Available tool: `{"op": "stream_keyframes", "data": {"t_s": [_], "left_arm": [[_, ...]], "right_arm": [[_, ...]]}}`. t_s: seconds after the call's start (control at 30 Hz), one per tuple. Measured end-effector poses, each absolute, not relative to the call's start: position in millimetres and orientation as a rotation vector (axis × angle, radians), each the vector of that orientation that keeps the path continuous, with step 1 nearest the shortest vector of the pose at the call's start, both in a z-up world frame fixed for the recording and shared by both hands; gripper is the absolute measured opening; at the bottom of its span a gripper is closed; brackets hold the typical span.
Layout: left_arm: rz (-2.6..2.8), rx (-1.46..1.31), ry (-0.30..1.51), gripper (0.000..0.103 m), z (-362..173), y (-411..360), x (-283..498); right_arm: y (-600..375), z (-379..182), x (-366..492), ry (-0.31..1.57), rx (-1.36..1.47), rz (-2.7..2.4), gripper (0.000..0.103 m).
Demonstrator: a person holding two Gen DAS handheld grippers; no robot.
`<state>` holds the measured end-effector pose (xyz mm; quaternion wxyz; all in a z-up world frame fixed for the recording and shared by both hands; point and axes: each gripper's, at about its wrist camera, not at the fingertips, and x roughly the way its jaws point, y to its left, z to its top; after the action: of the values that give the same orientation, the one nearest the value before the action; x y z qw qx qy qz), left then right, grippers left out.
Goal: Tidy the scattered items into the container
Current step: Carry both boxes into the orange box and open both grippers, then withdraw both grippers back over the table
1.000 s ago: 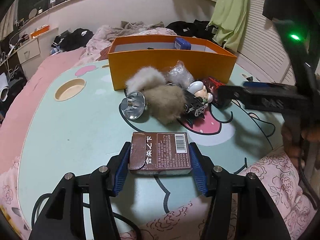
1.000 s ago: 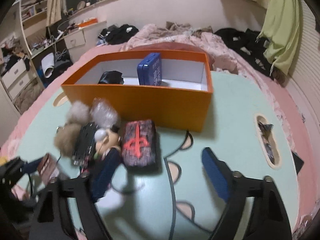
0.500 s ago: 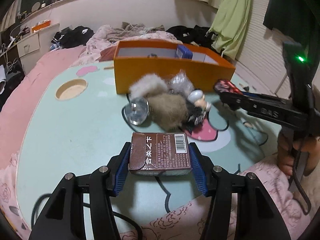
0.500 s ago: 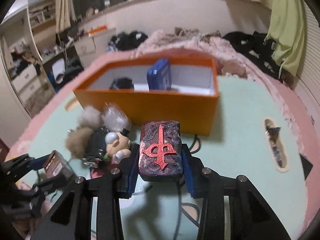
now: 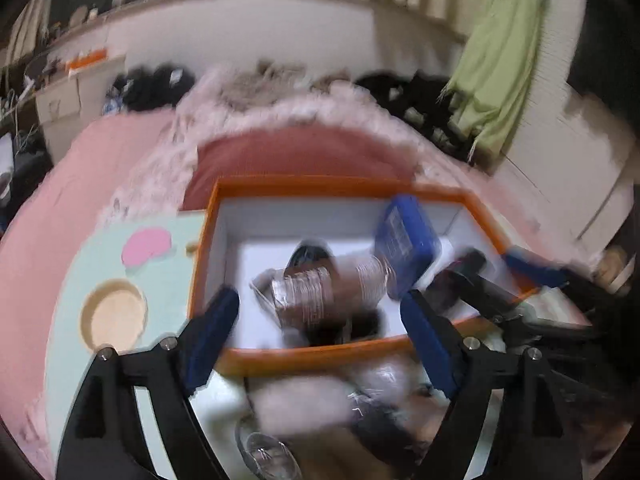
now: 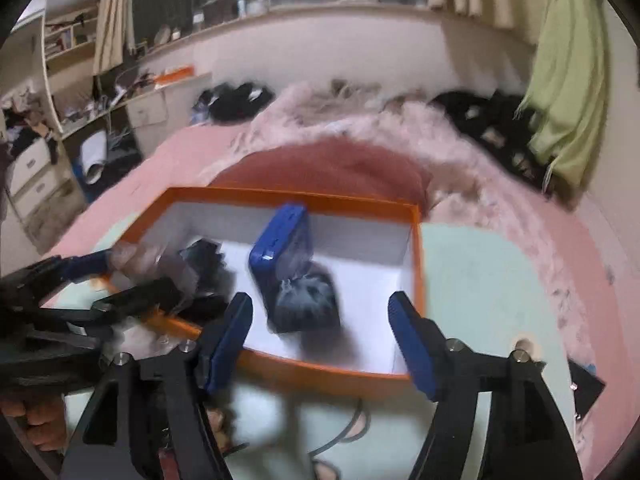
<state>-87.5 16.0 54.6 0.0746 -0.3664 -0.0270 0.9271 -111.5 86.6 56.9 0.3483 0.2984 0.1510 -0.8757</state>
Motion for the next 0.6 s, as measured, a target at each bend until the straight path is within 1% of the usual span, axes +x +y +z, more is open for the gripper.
{"op": "stream_keyframes", "data": {"t_s": [0.03, 0.37, 0.5, 0.6], "left_arm": [[2.798, -1.067, -0.086, 0.084, 53, 15, -84], [2.768, -1.062, -0.115, 0.084, 55, 12, -74], [2.742, -1.005, -0.221, 0.084, 65, -3, -52], [2.773, -0.979, -0.235, 0.084, 69, -14, -25]], "right_arm": [[88, 56, -111, 0.388, 0.771, -2.266, 0.068], [96, 56, -106, 0.377, 0.767, -2.250, 0.068], [114, 65, -88, 0.322, 0.773, -2.203, 0.075], [128, 69, -65, 0.344, 0.725, -2.199, 0.080]]}}
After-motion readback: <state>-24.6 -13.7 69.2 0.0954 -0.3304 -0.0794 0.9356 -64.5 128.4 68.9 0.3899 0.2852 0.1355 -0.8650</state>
